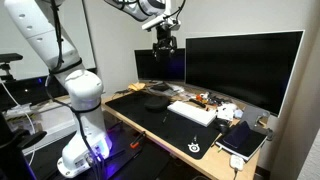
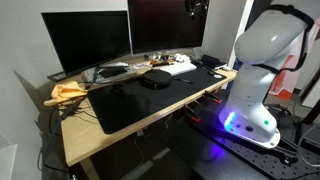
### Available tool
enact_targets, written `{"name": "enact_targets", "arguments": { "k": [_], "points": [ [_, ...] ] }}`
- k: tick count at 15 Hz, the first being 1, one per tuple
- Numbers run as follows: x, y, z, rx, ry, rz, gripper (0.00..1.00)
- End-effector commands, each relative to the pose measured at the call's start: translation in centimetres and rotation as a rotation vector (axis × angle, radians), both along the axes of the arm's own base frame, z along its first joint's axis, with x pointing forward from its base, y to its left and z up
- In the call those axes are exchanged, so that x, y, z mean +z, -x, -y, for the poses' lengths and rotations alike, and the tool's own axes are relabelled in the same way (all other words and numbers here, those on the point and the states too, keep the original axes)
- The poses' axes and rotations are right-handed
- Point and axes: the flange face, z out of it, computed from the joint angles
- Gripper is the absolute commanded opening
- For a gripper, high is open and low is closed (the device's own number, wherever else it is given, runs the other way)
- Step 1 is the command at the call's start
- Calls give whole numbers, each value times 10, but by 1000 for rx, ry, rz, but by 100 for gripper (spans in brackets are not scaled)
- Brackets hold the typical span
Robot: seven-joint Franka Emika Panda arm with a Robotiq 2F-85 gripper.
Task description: Open the black bag on the table
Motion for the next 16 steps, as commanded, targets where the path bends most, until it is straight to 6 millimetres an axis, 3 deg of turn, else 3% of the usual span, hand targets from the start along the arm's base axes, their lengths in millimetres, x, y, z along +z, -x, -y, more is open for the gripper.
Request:
{"name": "enact_targets", "arguments": {
  "k": [1,5,11,16],
  "points": [
    [0,0,0,0,0,-1,100],
    [-1,-2,-2,-4,0,-1,100],
    [-23,-24,-6,45,-37,-18,100],
    [-45,-34,6,80,-84,-54,100]
  ]
}}
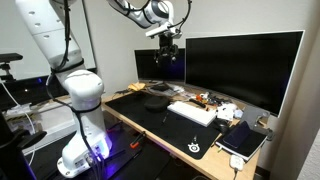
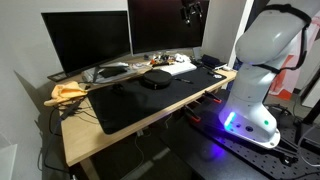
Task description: Open the black bag on the table
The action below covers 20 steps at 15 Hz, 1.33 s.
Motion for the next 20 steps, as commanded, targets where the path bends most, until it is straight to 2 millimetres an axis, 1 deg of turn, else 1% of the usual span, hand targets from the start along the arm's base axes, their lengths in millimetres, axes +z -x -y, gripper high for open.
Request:
{"name": "enact_targets", "arguments": {
  "k": [1,5,6,7,9,10,13,14,16,17,20],
  "points": [
    [-10,-11,11,47,-63,-10,100],
    [-26,-17,21,97,-105,-34,100],
    [-31,-19,23,108,-106,-44,88],
    [-34,-20,24,117,-109,-50,72],
    [-41,-23,25,129,-110,-59,58],
    [-44,-25,26,134,-112,-64,49],
    [-52,-32,28,134,-113,-80,27],
    [-57,-36,29,144,-123,-93,18],
    [-62,-41,30,202,-171,-116,5],
    [-64,-43,32,224,-185,-123,0],
    [-68,-49,36,267,-221,-135,0]
  ]
}}
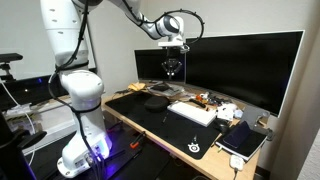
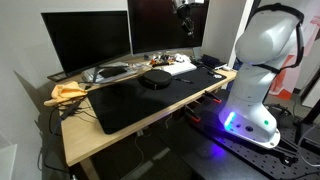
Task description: Open the black bag on the table
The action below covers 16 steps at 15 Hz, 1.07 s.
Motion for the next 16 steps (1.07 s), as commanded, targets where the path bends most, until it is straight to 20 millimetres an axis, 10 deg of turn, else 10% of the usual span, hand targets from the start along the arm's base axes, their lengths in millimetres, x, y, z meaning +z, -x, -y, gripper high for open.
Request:
{"name": "enact_targets", "arguments": {
  "k": [1,16],
  "points": [
    [0,-10,8,50,-63,-13,0],
    [-17,-21,4,119,-91,8,0]
  ]
}}
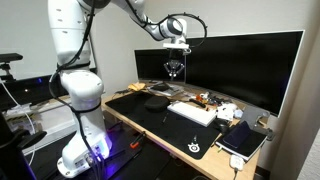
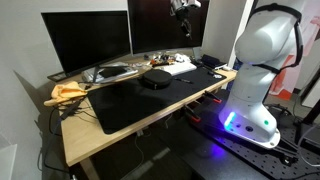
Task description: Open the black bag on the table
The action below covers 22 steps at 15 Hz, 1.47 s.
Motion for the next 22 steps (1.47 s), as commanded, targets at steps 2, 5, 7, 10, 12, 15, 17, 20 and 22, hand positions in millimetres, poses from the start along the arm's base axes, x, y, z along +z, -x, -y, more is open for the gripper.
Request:
{"name": "enact_targets", "arguments": {
  "k": [2,5,7,10,12,15,17,20,22],
  "points": [
    [-21,-7,-3,14,-34,47,0],
    [-44,-7,-1,8,-77,79,0],
    [-58,-4,0,3,-112,119,0],
    [-76,2,1,-15,-172,181,0],
    [-86,9,2,-22,-203,209,0],
    [-99,19,5,-29,-250,235,0],
    [-107,23,6,-44,-273,241,0],
    [-117,27,5,-69,-292,248,0],
    [-124,27,4,-84,-294,248,0]
  ]
}}
